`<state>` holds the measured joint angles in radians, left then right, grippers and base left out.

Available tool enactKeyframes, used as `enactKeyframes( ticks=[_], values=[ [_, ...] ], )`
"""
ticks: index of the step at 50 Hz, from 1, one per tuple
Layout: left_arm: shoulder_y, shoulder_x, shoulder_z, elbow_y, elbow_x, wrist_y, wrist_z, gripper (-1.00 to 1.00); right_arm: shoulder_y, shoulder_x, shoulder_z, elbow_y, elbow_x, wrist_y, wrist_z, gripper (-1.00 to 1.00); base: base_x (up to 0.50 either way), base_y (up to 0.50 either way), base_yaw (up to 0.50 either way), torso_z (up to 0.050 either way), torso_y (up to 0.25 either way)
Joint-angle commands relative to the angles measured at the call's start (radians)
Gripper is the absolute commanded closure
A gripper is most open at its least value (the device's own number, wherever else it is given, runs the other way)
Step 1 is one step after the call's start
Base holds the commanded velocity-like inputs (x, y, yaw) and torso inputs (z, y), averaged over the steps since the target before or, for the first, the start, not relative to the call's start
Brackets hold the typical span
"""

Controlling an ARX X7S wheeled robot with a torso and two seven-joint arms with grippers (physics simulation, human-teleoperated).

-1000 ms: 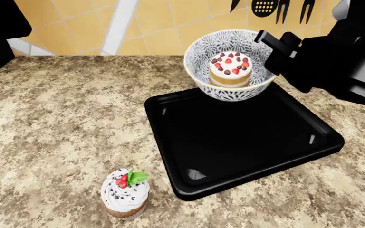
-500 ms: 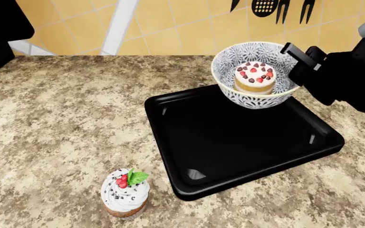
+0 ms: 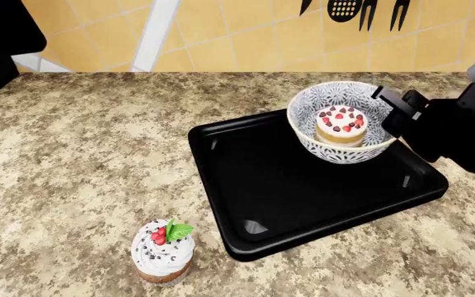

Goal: Pick up the bowl with cake and place it on the tray. Pick up the cupcake and place it on the tray.

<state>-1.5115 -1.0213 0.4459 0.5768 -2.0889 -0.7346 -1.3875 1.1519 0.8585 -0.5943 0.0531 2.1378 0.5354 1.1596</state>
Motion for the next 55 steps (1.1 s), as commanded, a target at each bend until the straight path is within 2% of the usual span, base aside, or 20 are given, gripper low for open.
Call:
enactKeyframes(
  ticks=[1,41,42,55],
  values=[
    [-0.001,-0.001,0.004,0.004,-0.001,0.003,-0.001,-1.0,-0.021,0.005,0.012,0.0,-0.017,-0.018,-0.021,1.0,0.0,0.0,0.0,0.0,0.0],
    [-0.008,-0.007,0.015,0.01,-0.009,0.015,-0.003,-1.0,-0.042,0.021,0.007,0.012,-0.035,-0.026,-0.029,1.0,0.0,0.0,0.0,0.0,0.001],
    [-0.008,-0.007,0.015,0.01,-0.008,0.015,-0.002,-1.0,-0.041,0.021,0.008,0.011,-0.035,-0.026,-0.028,-1.0,0.0,0.0,0.0,0.0,0.0],
    [-0.009,-0.008,0.02,0.013,-0.009,0.018,-0.002,-1.0,0.013,0.018,-0.002,0.012,-0.037,0.009,-0.015,-1.0,0.0,0.0,0.0,0.0,0.0]
  ],
)
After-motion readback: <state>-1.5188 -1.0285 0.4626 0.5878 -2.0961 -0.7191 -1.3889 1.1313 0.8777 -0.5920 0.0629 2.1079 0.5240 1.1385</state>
